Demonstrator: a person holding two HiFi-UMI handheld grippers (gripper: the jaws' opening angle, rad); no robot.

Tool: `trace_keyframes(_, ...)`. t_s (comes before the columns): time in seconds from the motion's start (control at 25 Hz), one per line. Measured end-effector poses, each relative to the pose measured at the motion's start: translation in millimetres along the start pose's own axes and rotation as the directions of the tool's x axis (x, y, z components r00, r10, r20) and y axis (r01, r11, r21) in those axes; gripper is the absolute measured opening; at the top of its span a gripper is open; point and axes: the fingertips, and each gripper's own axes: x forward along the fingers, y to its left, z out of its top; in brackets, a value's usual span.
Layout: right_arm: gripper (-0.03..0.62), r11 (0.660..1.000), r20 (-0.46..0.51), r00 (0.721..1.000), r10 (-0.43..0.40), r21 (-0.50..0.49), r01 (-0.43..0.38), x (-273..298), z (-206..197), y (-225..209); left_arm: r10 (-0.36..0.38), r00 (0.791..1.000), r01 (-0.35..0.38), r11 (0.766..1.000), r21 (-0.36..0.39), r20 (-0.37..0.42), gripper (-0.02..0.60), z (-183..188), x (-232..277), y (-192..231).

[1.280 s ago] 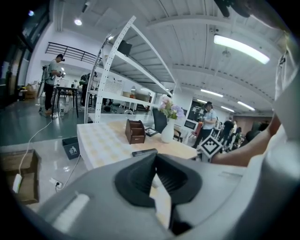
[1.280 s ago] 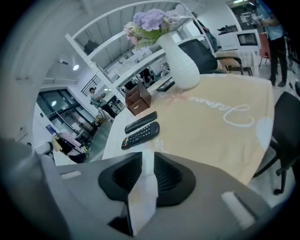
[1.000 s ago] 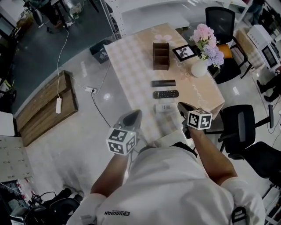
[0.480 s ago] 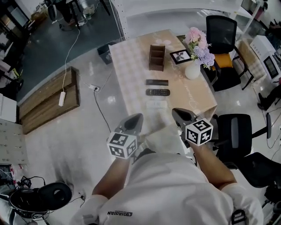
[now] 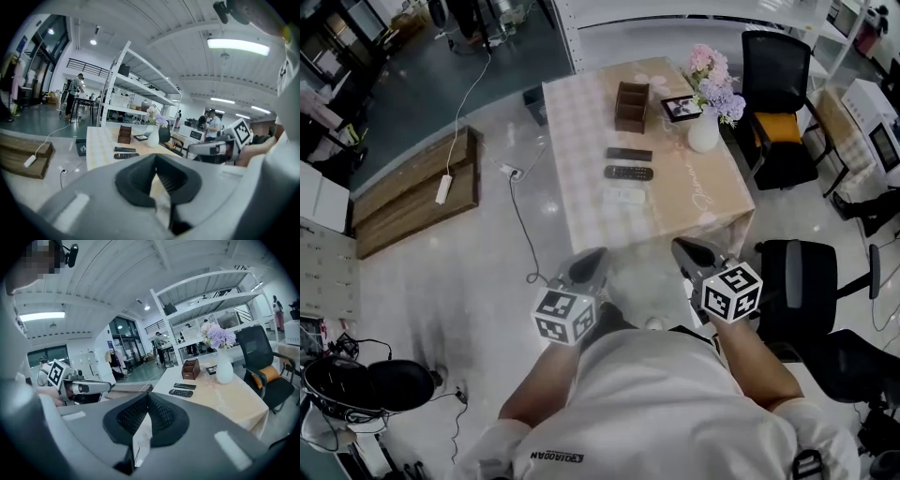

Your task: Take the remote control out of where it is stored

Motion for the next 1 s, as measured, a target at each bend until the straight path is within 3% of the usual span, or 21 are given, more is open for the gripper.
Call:
trace_keyframes(0.32,0.005,1.0,-0.006,1.0,0.026,-0.009,-0.026,-25,-15,19,0.04,0.999,-0.041,0.999,0.01,0.002,0.003,-6,-32,-17)
trace_keyframes(1.0,0.005,0.998,-0.027,0.998,-0.052,-0.025,0.051,4,-16,61,-0.081,0.996,0.082,0.996,0.024,-0.032,0.003,2,-43,10)
